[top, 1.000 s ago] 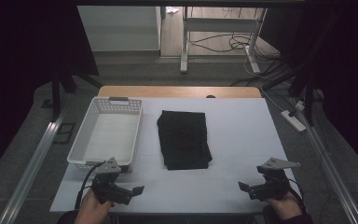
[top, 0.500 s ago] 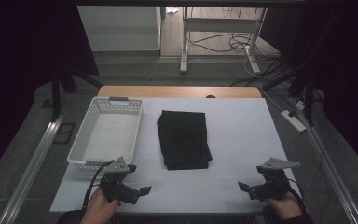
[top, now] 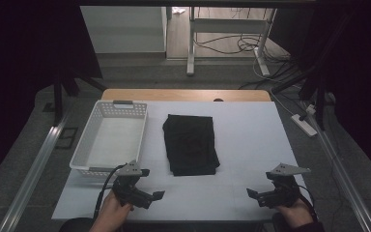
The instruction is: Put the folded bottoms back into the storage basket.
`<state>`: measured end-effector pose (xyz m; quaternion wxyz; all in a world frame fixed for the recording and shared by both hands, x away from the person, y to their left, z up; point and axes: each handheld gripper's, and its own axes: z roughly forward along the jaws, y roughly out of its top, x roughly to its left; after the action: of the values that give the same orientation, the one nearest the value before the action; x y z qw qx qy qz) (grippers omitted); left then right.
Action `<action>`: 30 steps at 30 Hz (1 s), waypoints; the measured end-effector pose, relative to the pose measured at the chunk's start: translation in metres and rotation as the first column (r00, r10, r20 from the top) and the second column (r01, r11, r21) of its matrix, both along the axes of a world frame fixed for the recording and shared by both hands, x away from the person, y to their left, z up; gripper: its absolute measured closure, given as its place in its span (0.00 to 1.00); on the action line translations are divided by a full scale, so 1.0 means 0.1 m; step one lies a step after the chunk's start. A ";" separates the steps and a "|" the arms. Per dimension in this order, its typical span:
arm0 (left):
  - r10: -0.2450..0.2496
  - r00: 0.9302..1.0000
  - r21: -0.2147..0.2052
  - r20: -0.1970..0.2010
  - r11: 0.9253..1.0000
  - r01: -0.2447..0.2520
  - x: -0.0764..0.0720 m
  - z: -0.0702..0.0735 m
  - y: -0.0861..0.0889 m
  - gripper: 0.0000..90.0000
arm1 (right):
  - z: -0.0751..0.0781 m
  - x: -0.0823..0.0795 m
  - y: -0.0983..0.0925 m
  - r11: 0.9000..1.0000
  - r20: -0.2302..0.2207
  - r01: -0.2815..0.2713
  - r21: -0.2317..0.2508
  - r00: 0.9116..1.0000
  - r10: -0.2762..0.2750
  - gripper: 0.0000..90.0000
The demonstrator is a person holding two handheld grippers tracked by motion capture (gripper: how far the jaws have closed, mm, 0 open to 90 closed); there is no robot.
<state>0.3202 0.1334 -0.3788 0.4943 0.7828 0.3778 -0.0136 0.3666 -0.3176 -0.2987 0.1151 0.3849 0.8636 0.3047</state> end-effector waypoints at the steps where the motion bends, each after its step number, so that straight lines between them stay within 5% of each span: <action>1: -0.002 1.000 0.000 0.000 1.000 0.002 0.01 0.00 -0.02 0.00 | 0.00 0.00 0.00 1.000 0.001 0.000 0.002 1.000 0.000 0.00; 30: -0.045 0.999 0.030 0.012 0.999 0.044 0.42 0.00 -0.44 0.00 | 0.00 0.00 0.00 1.000 0.001 -0.005 0.001 1.000 0.005 0.00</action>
<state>0.3626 0.0891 -0.3783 0.4845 0.7983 0.3574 -0.0142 0.3666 -0.3174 -0.2990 0.1146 0.3828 0.8643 0.3054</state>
